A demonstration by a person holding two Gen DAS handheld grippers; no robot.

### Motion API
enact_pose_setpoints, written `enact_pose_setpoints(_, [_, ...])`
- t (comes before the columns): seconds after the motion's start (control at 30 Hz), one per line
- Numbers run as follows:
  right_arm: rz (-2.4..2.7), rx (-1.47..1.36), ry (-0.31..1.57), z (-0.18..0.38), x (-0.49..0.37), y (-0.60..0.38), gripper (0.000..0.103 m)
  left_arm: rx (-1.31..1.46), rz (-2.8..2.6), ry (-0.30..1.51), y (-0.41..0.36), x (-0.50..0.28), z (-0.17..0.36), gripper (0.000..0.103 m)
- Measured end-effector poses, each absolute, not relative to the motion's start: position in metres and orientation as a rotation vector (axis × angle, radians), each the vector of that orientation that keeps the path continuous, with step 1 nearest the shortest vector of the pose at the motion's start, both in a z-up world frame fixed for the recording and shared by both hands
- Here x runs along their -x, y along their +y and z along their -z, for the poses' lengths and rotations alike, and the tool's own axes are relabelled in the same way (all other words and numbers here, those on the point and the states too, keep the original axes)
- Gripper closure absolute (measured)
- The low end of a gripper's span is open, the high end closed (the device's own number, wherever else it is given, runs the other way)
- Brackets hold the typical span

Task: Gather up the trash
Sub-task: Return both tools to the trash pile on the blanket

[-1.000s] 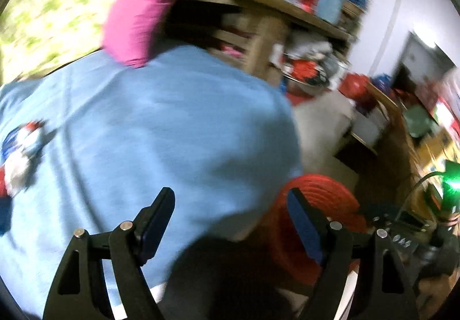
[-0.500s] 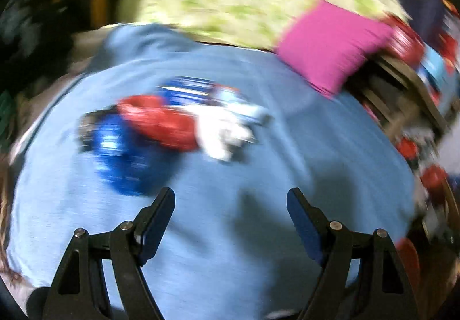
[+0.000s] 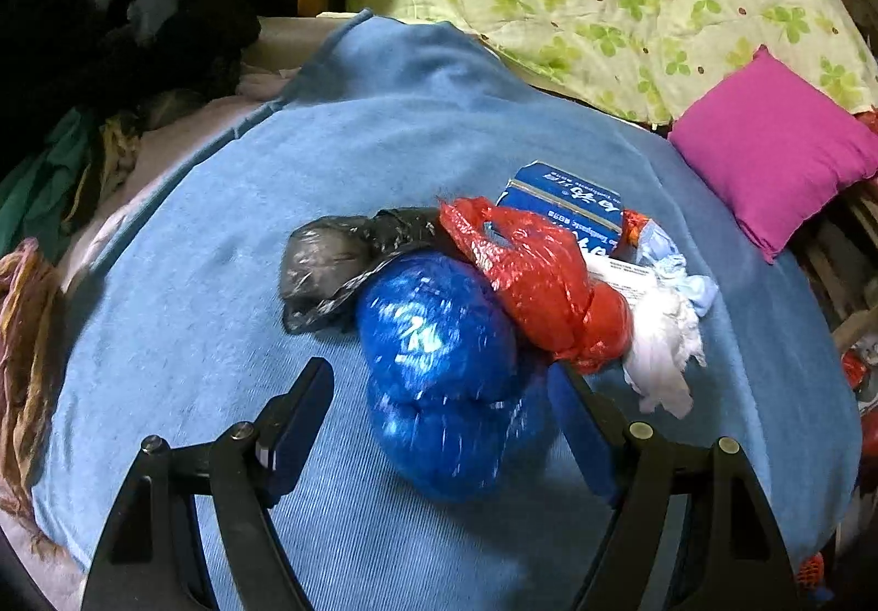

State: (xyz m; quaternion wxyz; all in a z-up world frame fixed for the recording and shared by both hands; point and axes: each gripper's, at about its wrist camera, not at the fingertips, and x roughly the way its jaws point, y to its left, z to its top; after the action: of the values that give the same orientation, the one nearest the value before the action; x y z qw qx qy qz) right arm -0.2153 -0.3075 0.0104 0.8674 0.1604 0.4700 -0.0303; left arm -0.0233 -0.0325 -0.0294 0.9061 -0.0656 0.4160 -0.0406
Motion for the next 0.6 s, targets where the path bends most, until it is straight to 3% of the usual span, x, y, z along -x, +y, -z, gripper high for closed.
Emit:
enact_pose_setpoints(0.2, [0.076,-0.316,0.992,-0.010,0.205,-0.307,0.032,0.140,0.081,0.884,-0.037,0.005,0.043,0.023])
enact_pose_setpoints(0.27, [0.082,-0.313,1.000,-0.008,0.199,-0.307,0.032,0.153,0.093,0.901,-0.037,0.003,0.050,0.031])
enact_pose_setpoints(0.3, [0.084,-0.310,1.005,-0.008,0.195,-0.308,0.032,0.156,0.097,0.911,-0.037,0.002,0.052,0.043])
enact_pose_setpoints(0.6, [0.066,-0.247,0.976,-0.015,0.143,-0.289,0.032,0.149,0.087,0.813,-0.028,0.025,0.032,0.047])
